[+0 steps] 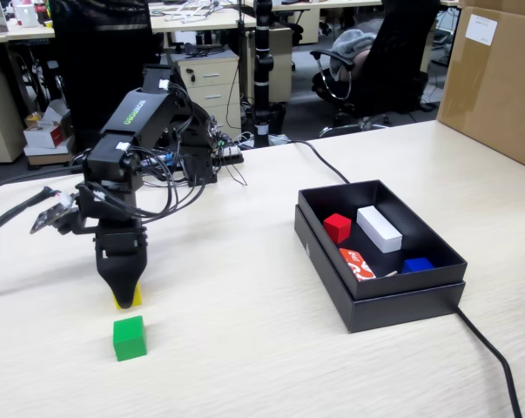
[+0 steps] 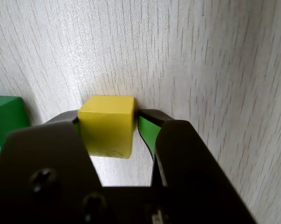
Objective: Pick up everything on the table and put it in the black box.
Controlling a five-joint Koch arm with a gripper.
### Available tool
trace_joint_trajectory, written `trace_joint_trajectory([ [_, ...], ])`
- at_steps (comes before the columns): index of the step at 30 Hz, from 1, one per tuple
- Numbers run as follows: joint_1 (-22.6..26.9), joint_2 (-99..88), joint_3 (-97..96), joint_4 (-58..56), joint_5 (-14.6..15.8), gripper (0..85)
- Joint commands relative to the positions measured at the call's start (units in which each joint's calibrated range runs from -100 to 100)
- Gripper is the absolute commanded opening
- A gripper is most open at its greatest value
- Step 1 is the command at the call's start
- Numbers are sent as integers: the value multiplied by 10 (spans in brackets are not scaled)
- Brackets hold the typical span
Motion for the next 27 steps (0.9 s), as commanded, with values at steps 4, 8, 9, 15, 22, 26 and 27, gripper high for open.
trace_joint_trajectory([
  [4, -3, -7, 13, 5, -3, 44],
  [8, -1, -54, -20, 3, -2, 23],
  [9, 2, -80, -36, -3, -1, 23],
  [15, 48, -295, -131, -86, 28, 24],
  [22, 157, -561, -300, -89, 91, 25],
  [26, 249, -643, -317, -88, 154, 25],
  [27, 265, -643, -308, -88, 167, 25],
])
